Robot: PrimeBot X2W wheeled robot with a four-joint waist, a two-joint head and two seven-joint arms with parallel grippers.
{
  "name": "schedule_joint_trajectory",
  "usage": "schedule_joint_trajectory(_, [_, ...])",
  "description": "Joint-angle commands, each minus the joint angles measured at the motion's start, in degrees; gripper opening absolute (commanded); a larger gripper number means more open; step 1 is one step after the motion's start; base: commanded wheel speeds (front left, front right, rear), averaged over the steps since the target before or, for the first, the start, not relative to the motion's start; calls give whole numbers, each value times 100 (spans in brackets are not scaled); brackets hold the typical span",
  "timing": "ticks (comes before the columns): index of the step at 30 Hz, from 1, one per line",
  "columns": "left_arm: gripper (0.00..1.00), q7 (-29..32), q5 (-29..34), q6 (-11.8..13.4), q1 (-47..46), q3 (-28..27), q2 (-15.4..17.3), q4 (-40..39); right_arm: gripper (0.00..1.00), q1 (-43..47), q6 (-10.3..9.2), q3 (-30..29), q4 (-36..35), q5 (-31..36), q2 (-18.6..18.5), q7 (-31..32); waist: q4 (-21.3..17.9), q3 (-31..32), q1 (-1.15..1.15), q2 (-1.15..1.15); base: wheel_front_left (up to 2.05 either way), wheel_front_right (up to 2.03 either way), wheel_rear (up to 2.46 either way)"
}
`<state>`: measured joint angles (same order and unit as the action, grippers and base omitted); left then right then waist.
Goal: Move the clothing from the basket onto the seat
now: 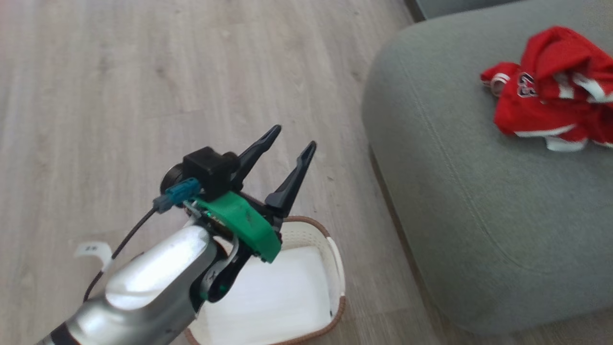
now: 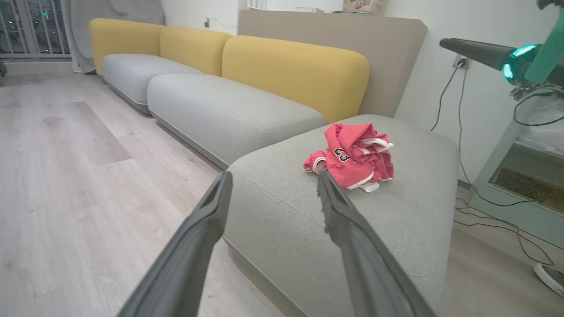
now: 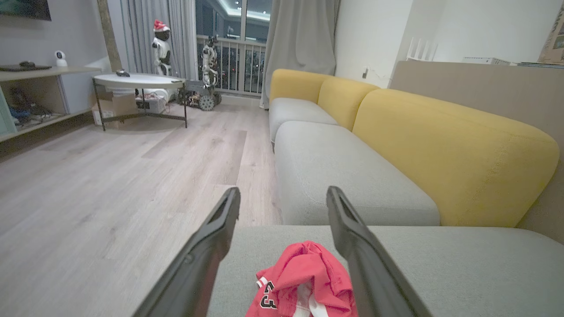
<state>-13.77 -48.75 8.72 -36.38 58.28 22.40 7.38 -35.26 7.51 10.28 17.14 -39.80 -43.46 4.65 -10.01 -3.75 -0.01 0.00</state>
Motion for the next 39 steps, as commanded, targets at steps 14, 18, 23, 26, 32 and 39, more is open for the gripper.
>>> schedule_joint_trajectory(14, [100, -115, 3, 409, 491, -843, 559, -340, 100, 2233, -2, -1405, -1738, 1010, 1528, -545, 869, 395, 1, 0, 0, 0, 0])
schedule_joint_trajectory(18, [100, -120, 117, 688, 840, -1268, 620, -459, 100, 2749, -2, -1545, -2128, 1336, 2065, -667, 1031, 440, 1, 0, 0, 0, 0])
schedule_joint_trajectory(23, [100, -121, 403, 974, 1446, -1960, 613, -650, 100, 3269, -2, -1575, -2368, 1547, 2606, -863, 1186, 490, 1, 0, 0, 0, 0])
schedule_joint_trajectory(26, [100, -122, 656, 1086, 1844, -2321, 560, -730, 100, 3512, -2, -1511, -2413, 1609, 2847, -1032, 1235, 507, 1, 0, 0, 0, 0])
schedule_joint_trajectory(32, [100, -122, 1301, 1242, 2543, -2988, 349, -737, 100, 3751, -2, -1286, -2273, 1809, 3093, -1422, 1252, 489, 1, 0, 0, 0, 0])
schedule_joint_trajectory(39, [100, -122, 1812, 866, 2933, -3543, 4, -694, 100, 3768, -2, -1009, -1988, 1992, 3212, -1799, 1268, 444, 1, 0, 0, 0, 0])
